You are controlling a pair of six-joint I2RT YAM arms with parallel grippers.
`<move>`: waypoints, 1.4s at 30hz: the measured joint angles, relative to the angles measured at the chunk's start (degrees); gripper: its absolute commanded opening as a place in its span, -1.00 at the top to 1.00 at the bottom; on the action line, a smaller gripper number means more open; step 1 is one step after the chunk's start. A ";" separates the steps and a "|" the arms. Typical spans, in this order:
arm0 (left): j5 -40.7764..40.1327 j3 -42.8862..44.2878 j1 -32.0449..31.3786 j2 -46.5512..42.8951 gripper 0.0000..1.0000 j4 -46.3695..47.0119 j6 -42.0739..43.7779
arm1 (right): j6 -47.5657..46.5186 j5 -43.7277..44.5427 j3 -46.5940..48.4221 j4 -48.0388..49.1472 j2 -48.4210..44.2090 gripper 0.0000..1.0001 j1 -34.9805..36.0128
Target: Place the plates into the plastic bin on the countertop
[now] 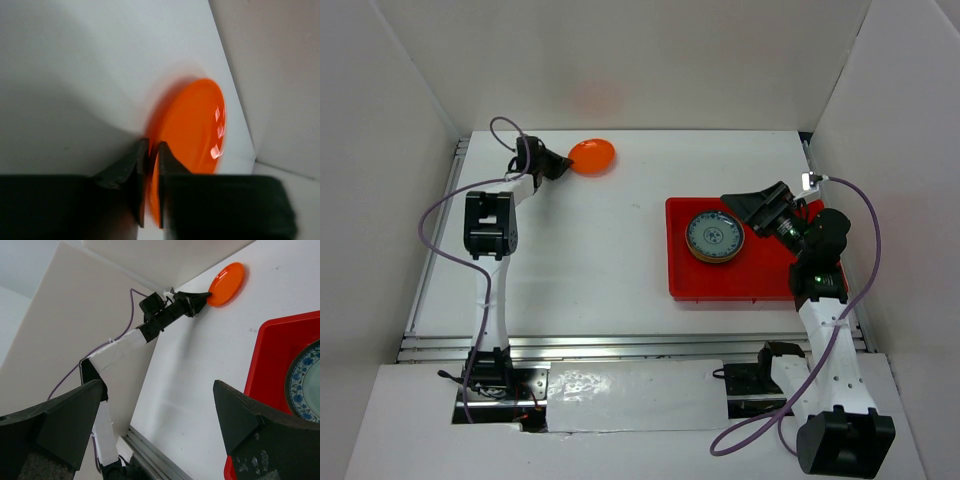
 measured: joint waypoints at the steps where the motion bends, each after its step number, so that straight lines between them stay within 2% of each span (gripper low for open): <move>1: 0.24 0.04 -0.11 0.39 0.76 0.09 -0.13 | 0.00 -0.15 0.00 0.00 0.02 -1.00 0.02; 2: 0.90 -0.02 -0.24 0.68 1.00 0.79 -0.81 | -0.02 -0.28 0.00 0.00 0.02 -1.00 0.04; 5: 1.99 -1.73 -0.63 0.55 1.00 3.85 -0.37 | -0.28 -0.55 0.00 -0.04 0.02 -1.00 0.22; 7: 2.23 -6.64 -0.83 -1.95 1.00 7.50 -0.35 | -0.52 -0.61 0.00 -0.09 -0.02 -1.00 0.26; 9: 0.85 -16.87 -1.16 -8.48 1.00 9.05 0.70 | -0.81 -0.59 0.02 -0.37 -0.09 -1.00 0.26; 11: -2.54 -29.16 -2.10 -18.86 1.00 6.38 3.48 | -1.31 -0.55 0.02 -0.83 -0.20 -1.00 0.26; 13: -6.05 -37.03 -4.13 -29.00 1.00 1.31 7.48 | -1.84 -0.50 0.09 -1.46 -0.44 -1.00 0.24; 16: -9.84 -38.29 -10.71 -40.22 1.00 -4.24 13.97 | -2.80 0.48 1.22 -4.00 -0.66 -1.00 -0.02; 20: -9.99 -33.81 -22.77 -47.56 1.00 -4.72 19.91 | -4.17 4.59 4.33 -10.32 -2.19 -1.00 -1.38; 23: -9.66 -31.93 -30.08 -48.02 1.00 -6.01 22.32 | -4.98 8.50 5.95 -13.90 -4.76 -1.00 -2.67; 27: -9.66 -28.22 -36.33 -42.07 1.00 -9.14 24.02 | -5.79 12.39 7.98 -18.01 -7.63 -1.00 -4.04; 31: -8.92 -27.32 -40.06 -35.60 1.00 -9.09 24.33 | -6.73 15.37 9.31 -20.31 -8.85 -1.00 -5.03; 36: -7.50 -23.10 -41.81 -28.33 1.00 -8.92 23.34 | -7.19 15.72 9.57 -21.73 -8.85 -1.00 -5.40; 37: -7.41 -22.08 -41.86 -27.28 0.93 -8.66 23.19 | -7.23 15.72 9.57 -22.03 -8.87 -1.00 -5.40; 38: -7.32 -21.44 -41.86 -26.53 0.77 -8.17 23.04 | -7.28 15.72 9.57 -22.27 -8.96 -1.00 -5.40; 39: -7.28 -21.00 -41.81 -26.05 0.46 -7.80 22.86 | -7.37 15.69 9.55 -22.49 -9.03 -1.00 -5.40; 41: -6.93 -20.39 -41.79 -25.66 0.24 -6.84 21.75 | -7.41 15.67 9.55 -22.99 -9.18 -1.00 -5.40; 42: -6.86 -20.02 -41.79 -25.59 0.05 -6.51 21.49 | -7.43 15.63 9.55 -23.06 -9.33 -1.00 -5.40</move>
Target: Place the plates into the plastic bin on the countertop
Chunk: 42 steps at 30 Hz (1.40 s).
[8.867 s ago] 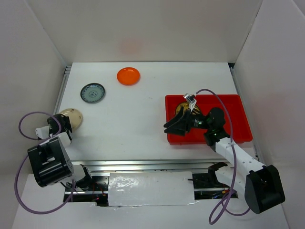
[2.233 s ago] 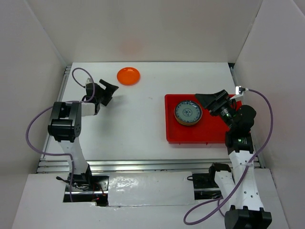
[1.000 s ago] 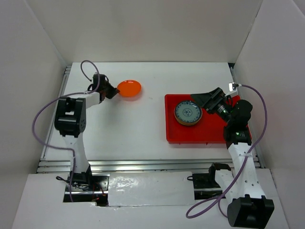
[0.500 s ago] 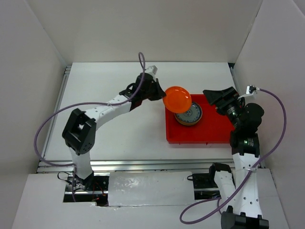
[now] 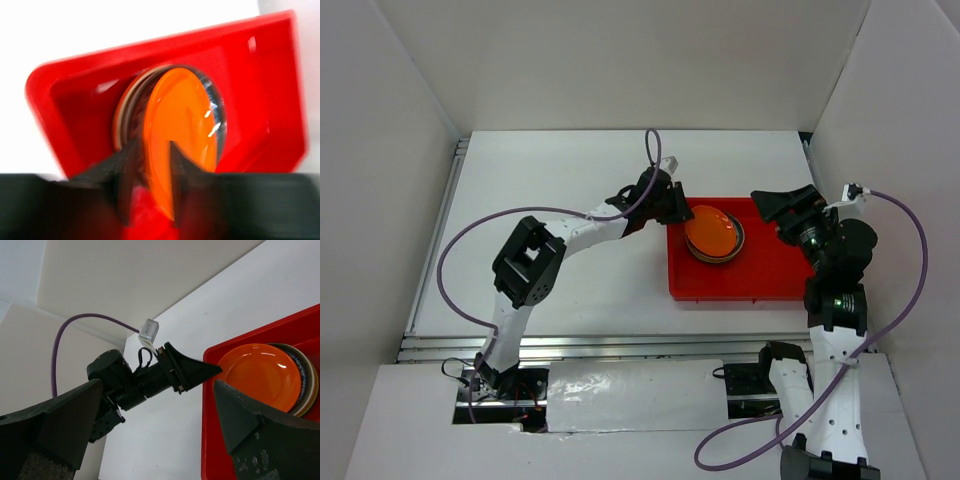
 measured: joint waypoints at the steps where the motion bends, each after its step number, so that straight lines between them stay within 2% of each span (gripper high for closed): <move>1: 0.09 0.48 0.11 0.22 -0.04 0.57 -0.44 | 0.00 -0.15 0.00 -0.02 -0.09 -1.00 0.00; 2: 0.24 1.44 0.15 0.61 -0.14 1.07 -0.96 | 0.02 -0.37 0.00 -0.02 -0.13 -1.00 0.00; 3: 0.33 2.71 0.24 1.25 -0.41 1.57 -1.33 | 0.04 -0.72 -0.02 0.00 -0.15 -1.00 0.00; 6: 0.55 7.19 0.28 3.41 -0.99 2.36 -2.23 | 0.02 -1.29 -0.07 0.00 -0.48 -1.00 0.00; 11: -2.69 8.70 -0.81 1.36 -0.99 0.26 -0.90 | -2.60 -1.27 0.61 -1.53 -0.42 -1.00 0.04; 14: -9.51 10.38 -2.67 -2.91 -0.99 -10.12 1.16 | -7.43 3.17 6.64 -8.46 2.78 -1.00 3.23; 17: -18.34 13.11 -3.85 -8.90 -0.99 -21.97 3.56 | -13.62 12.90 15.39 -13.90 7.41 -1.00 14.01; 20: -27.91 14.49 -2.16 -17.29 -0.99 -34.86 5.11 | -18.69 27.34 20.87 -18.86 10.45 -1.00 27.58; 24: -38.49 10.43 6.03 -30.73 -0.99 -47.95 5.42 | -21.57 44.61 23.41 -27.15 9.49 -1.00 45.22; 28: -45.35 0.55 16.65 -47.45 -0.99 -57.92 6.95 | -21.53 54.29 28.00 -36.26 5.29 -1.00 52.68; 32: -47.19 -5.44 22.05 -61.83 -0.99 -63.39 8.50 | -20.74 57.99 31.10 -41.99 -1.84 -1.00 55.47; 36: -47.87 -10.54 24.72 -73.05 -0.98 -67.08 9.22 | -19.50 60.52 33.55 -48.00 -7.74 -1.00 55.91; 42: -46.84 -16.63 25.57 -82.40 -0.99 -71.04 7.67 | -19.23 61.59 34.21 -55.36 -8.74 -1.00 52.98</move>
